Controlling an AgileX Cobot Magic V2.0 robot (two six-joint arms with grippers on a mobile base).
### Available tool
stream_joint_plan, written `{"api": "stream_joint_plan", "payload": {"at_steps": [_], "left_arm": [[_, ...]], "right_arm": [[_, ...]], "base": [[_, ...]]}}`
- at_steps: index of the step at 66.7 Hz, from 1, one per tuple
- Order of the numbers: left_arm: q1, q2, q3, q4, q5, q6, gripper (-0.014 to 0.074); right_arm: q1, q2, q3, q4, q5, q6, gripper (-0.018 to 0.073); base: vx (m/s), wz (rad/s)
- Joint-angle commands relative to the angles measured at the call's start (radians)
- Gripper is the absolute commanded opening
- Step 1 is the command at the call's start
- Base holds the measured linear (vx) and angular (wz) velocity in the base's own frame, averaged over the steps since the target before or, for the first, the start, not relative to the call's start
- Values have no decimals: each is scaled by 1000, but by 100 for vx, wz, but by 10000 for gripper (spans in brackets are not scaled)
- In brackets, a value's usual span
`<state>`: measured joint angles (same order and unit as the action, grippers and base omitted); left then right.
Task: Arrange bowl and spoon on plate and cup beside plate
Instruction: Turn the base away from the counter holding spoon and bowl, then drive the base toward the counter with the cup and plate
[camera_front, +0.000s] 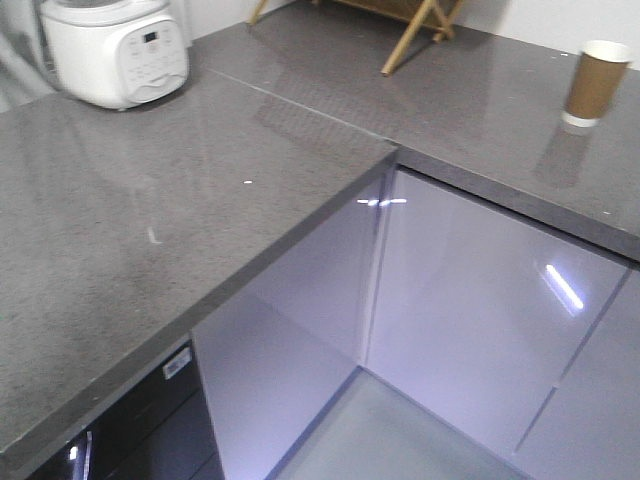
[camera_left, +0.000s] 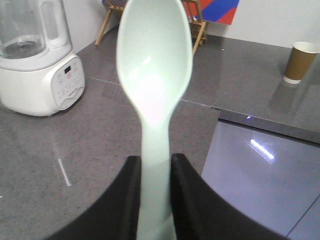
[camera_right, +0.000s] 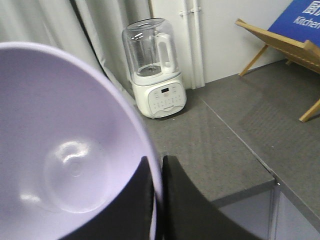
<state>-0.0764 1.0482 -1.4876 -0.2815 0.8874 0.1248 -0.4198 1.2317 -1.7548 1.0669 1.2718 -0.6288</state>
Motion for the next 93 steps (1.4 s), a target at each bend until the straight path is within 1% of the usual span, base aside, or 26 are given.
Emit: {"api": "stream_joint_plan", "payload": {"at_steps": [1, 37, 93], "left_arm": [[-4, -8, -26, -19, -61, 0, -7], [-4, -8, -26, -19, -61, 0, -7], [-4, -8, -26, -19, -61, 0, -7]], "right_arm": [[-1, -16, -27, 61, 5, -7, -6], [-1, -16, -27, 61, 5, -7, -6], [-1, -16, -27, 61, 5, -7, -6]], "base": [[-3, -42], [-3, -36], [-4, -23]]}}
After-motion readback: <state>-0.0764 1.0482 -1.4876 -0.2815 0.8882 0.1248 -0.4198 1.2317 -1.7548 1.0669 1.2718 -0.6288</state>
